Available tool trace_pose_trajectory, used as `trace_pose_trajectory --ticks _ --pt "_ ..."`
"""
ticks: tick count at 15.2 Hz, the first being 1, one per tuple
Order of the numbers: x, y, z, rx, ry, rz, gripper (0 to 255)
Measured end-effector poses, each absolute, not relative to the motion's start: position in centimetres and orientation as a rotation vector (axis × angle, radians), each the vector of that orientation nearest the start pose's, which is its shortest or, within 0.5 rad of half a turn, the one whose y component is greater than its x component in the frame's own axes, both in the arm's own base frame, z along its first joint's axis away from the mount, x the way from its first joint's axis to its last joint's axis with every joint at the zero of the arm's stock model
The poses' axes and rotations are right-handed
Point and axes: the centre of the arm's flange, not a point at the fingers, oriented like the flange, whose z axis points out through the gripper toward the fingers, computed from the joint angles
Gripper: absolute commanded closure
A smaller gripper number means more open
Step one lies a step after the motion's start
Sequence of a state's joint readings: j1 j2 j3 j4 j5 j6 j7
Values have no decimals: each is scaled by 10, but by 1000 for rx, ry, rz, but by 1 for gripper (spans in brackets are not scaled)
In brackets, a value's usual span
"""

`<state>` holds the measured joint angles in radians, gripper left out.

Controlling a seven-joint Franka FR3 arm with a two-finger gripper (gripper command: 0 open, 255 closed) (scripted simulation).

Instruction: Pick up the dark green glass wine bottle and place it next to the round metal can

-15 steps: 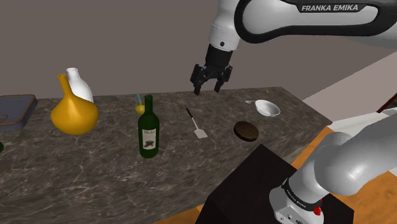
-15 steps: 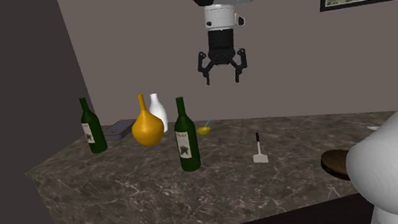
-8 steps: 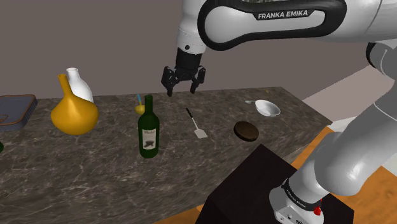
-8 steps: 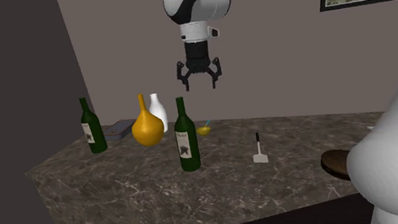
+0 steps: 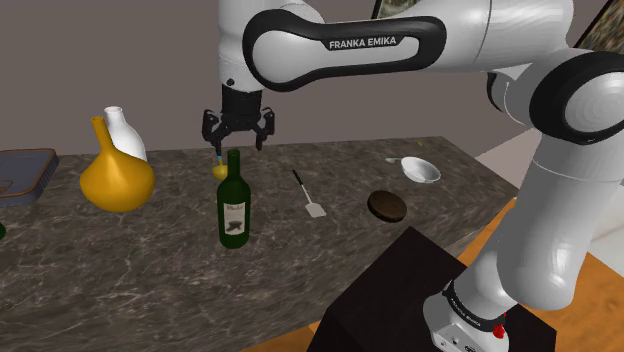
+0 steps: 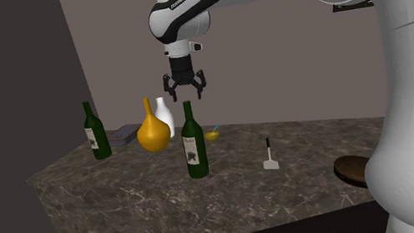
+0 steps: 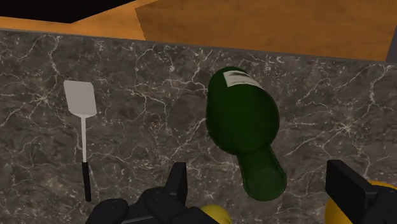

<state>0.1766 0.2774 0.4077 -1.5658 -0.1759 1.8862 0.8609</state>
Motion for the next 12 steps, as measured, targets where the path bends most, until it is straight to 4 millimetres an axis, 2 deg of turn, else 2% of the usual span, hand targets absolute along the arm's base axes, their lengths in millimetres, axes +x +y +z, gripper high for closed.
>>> trace_pose_trajectory --ticks 3,8,12 --pt "568 329 490 -3119 392 -148 0" --pt "572 331 463 -3119 394 -149 0" --pt "573 330 457 -3119 394 -149 0"
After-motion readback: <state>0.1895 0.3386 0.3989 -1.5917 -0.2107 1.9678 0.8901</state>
